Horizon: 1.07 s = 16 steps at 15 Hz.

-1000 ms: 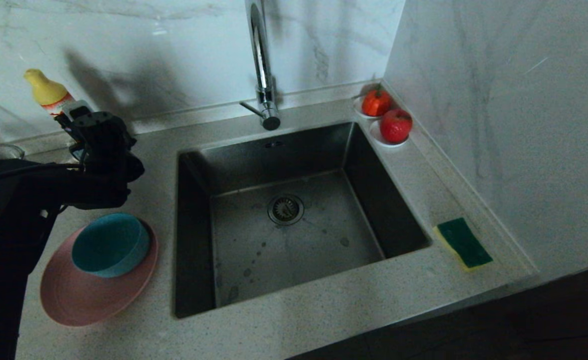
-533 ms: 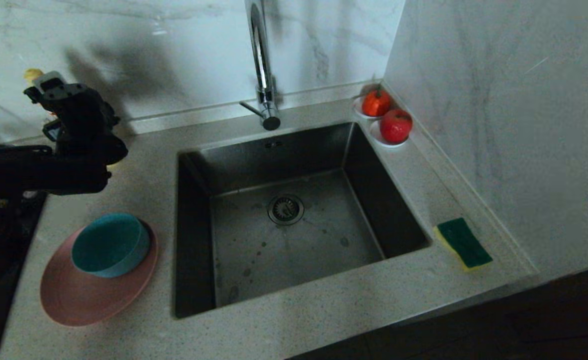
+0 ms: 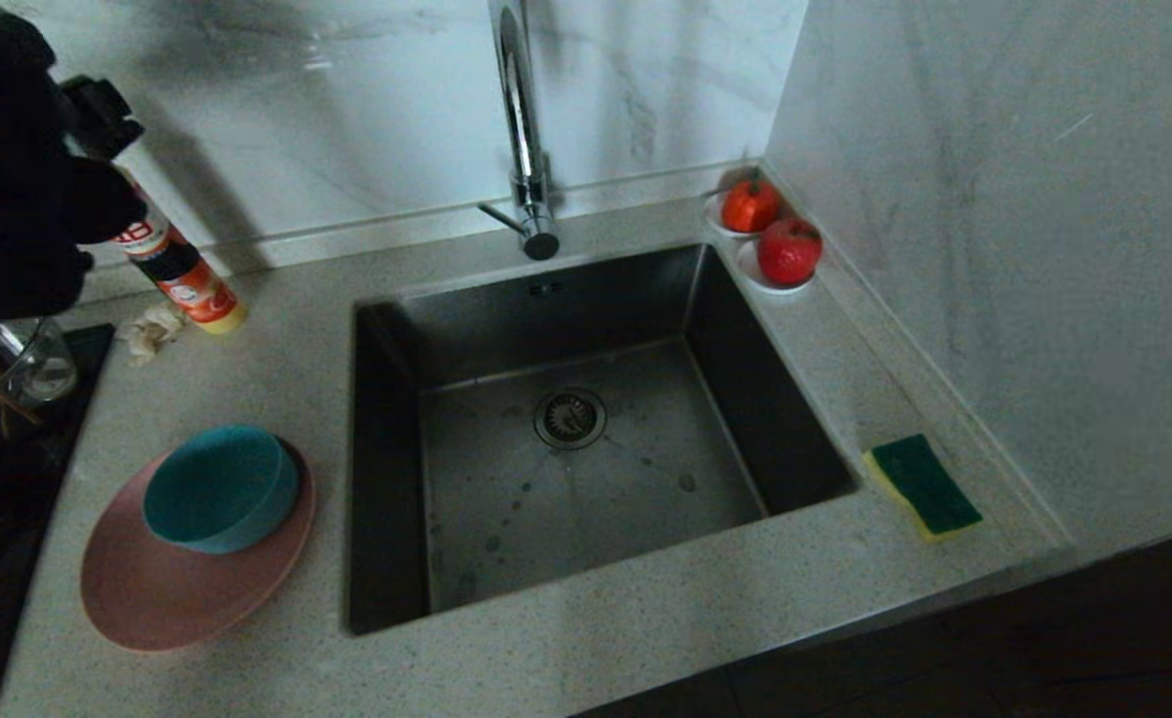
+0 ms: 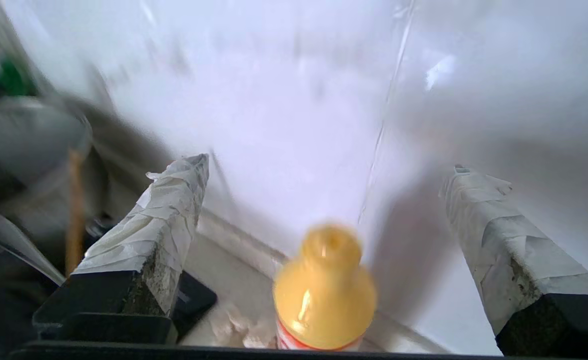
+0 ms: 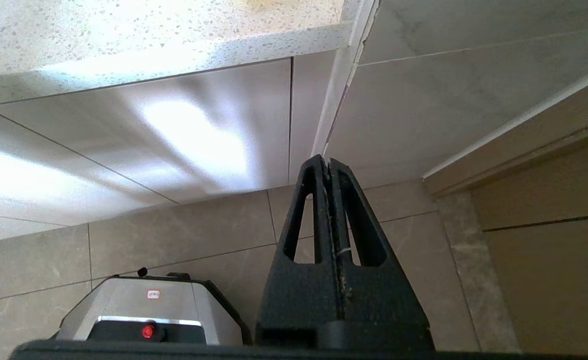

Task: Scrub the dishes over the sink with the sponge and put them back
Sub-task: Turn on the faucet

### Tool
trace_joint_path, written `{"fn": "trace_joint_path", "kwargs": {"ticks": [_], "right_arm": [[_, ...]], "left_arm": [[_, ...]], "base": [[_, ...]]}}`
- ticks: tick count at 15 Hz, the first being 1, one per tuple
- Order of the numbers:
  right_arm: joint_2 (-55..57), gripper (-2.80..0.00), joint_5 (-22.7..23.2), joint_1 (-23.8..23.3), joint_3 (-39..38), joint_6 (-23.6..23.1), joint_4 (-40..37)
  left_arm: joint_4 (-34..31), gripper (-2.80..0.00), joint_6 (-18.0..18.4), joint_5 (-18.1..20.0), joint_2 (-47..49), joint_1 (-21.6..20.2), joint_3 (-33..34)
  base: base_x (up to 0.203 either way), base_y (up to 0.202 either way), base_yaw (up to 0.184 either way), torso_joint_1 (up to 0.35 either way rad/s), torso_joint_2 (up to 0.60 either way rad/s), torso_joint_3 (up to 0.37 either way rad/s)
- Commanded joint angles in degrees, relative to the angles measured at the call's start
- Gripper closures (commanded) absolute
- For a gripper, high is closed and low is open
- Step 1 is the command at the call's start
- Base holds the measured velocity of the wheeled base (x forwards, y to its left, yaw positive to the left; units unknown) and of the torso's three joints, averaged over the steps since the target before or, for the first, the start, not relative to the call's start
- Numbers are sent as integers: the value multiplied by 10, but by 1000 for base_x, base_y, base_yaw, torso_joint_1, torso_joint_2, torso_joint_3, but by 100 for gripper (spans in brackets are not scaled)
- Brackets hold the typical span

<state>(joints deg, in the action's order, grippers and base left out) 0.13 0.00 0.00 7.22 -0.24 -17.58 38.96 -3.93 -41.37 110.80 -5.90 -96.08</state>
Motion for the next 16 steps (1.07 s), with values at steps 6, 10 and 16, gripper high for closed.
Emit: {"fn": "trace_joint_path", "kwargs": {"ticks": [6, 10, 16], "right_arm": [[0, 0, 0, 0, 0, 0, -1], [0, 0, 0, 0, -1, 0, -1], [0, 0, 0, 0, -1, 0, -1]], "left_arm": [[-292, 0, -12, 110, -276, 22, 112], [-567, 0, -17, 324, -358, 42, 154], [-652, 0, -52, 568, -382, 72, 181]], "base": [[0, 0, 0, 0, 0, 0], [0, 0, 0, 0, 0, 0], [0, 0, 0, 0, 0, 0]]}}
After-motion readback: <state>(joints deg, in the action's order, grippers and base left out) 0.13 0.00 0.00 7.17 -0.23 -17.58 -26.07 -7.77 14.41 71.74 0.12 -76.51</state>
